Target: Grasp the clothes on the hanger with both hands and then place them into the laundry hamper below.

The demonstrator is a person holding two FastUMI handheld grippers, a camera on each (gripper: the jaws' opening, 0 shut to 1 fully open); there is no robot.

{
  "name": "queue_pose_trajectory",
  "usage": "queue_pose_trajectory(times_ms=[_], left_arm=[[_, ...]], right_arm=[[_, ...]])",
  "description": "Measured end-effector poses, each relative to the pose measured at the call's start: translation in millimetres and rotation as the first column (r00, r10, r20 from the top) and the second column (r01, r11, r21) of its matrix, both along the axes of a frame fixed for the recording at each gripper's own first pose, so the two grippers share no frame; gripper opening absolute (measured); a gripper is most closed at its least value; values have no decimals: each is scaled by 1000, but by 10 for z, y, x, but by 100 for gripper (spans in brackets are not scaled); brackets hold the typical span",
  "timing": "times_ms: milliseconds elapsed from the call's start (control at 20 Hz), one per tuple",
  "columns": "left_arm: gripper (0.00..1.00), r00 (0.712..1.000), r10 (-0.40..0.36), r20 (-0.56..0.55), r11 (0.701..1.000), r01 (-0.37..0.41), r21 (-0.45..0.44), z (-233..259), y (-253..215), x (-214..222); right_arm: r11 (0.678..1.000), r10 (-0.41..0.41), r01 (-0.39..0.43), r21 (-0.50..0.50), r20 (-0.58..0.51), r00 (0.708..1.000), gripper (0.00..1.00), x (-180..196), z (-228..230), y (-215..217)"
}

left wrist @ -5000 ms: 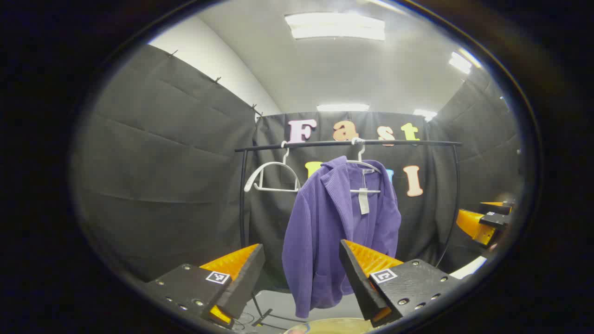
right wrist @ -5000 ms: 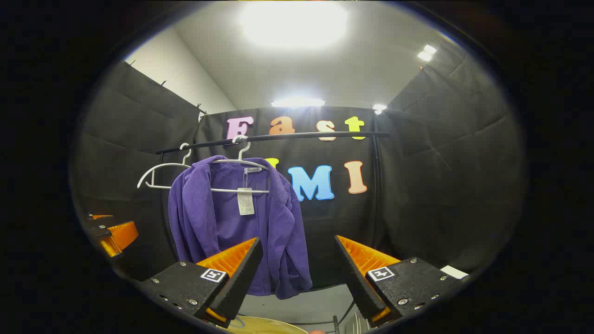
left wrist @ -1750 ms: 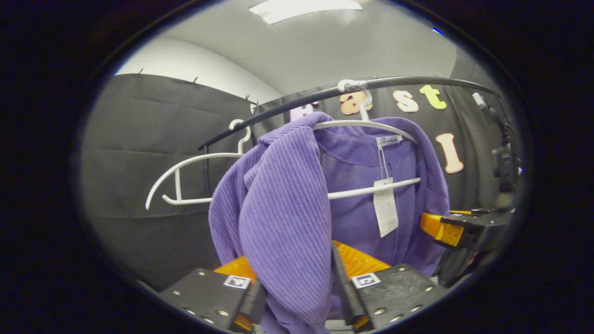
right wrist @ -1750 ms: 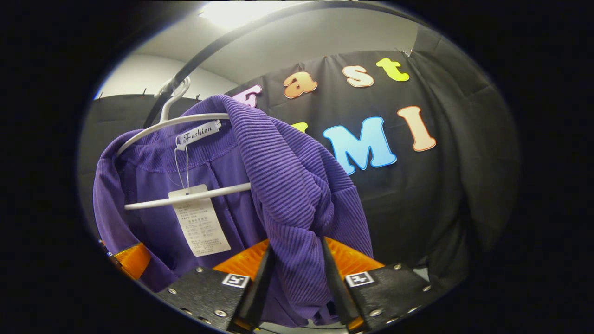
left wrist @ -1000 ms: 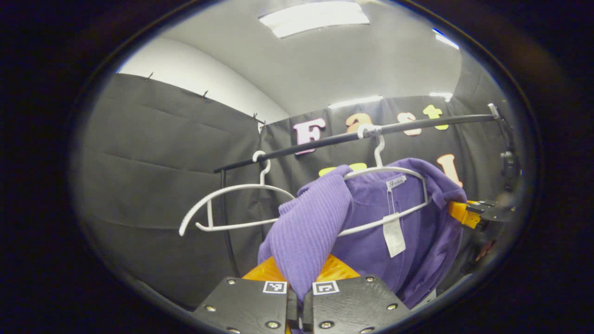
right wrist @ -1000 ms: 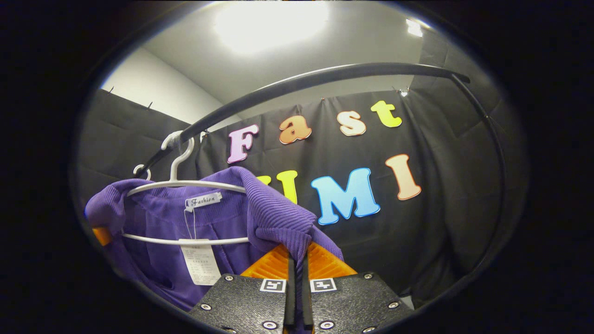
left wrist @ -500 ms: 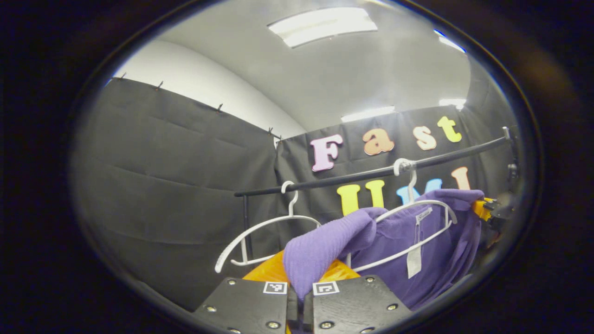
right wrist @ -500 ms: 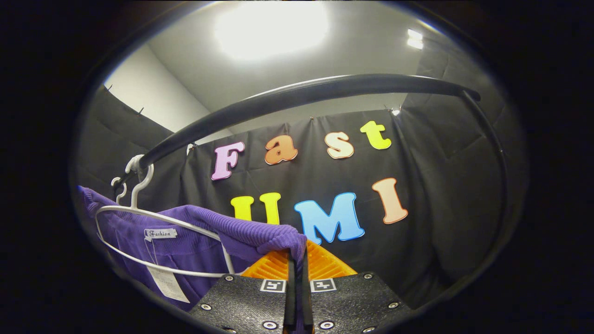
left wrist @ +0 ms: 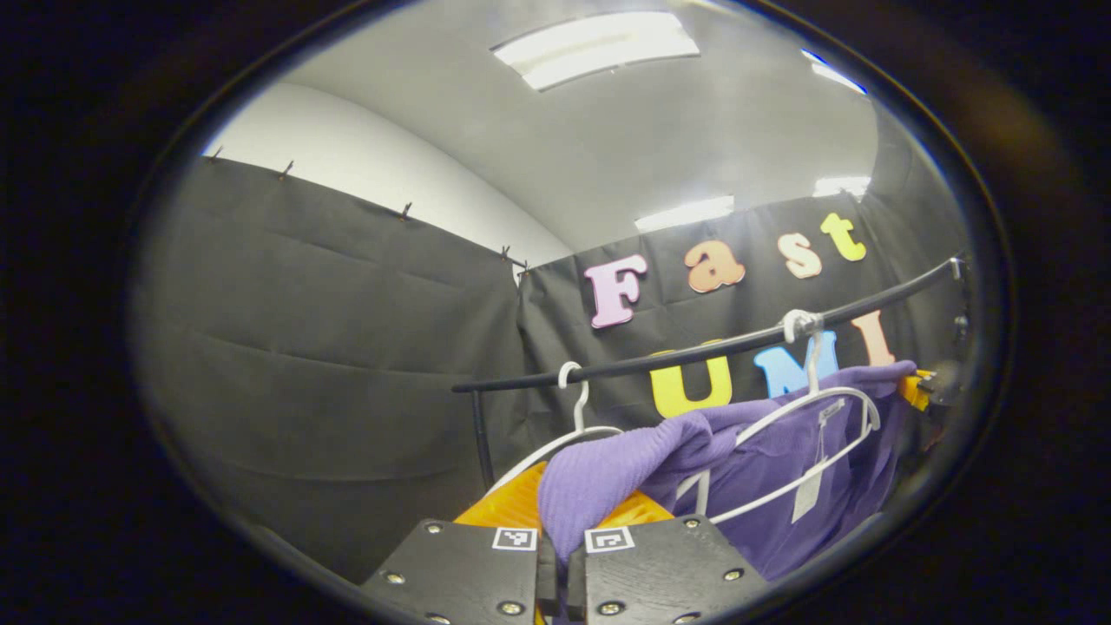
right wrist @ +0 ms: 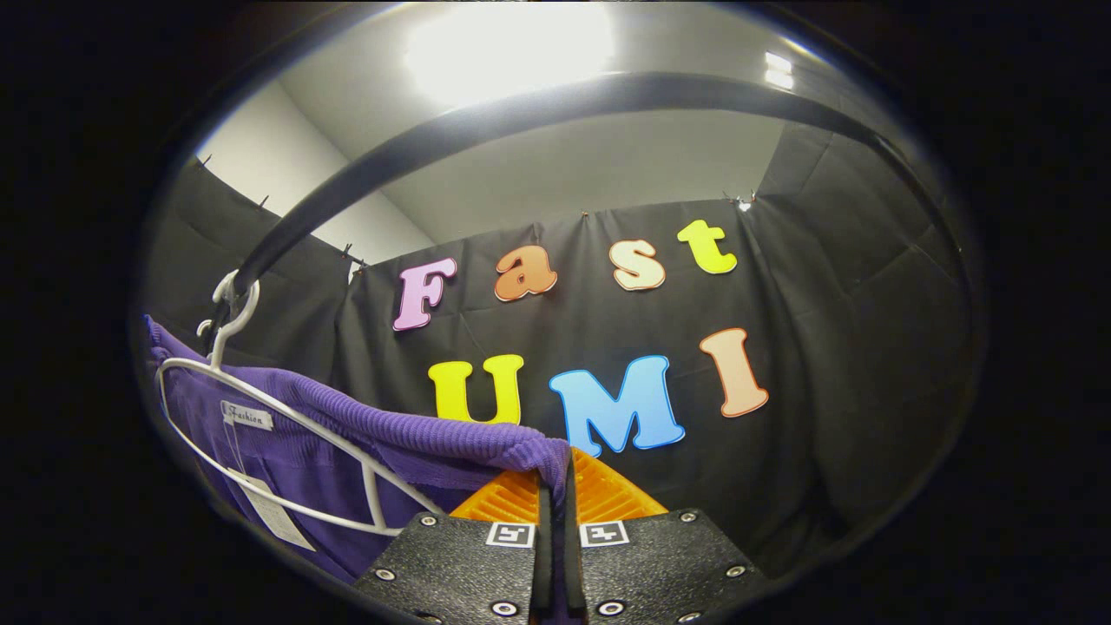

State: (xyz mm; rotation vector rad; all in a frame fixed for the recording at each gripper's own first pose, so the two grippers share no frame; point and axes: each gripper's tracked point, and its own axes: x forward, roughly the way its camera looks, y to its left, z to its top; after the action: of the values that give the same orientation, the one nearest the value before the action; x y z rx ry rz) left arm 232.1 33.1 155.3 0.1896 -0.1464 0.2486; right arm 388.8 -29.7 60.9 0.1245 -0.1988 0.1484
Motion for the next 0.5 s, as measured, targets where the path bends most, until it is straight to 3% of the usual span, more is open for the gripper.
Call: queue_pose_trajectory(times_ms=[400, 450, 500], left_arm=[[10, 998, -17, -62, 998, 13, -62, -154, 359, 237], [0, 997, -26, -73, 996, 20, -84, -228, 365, 239], [5, 996, -34, -82, 994, 25, -103, -291, 362, 234]], right_arm=[[994, 108, -106, 23, -120, 987, 5, 174, -504, 301], [992, 121, -117, 39, -145, 982, 5, 183, -582, 329], [991, 129, -121, 57, -172, 977, 5, 213, -655, 320]])
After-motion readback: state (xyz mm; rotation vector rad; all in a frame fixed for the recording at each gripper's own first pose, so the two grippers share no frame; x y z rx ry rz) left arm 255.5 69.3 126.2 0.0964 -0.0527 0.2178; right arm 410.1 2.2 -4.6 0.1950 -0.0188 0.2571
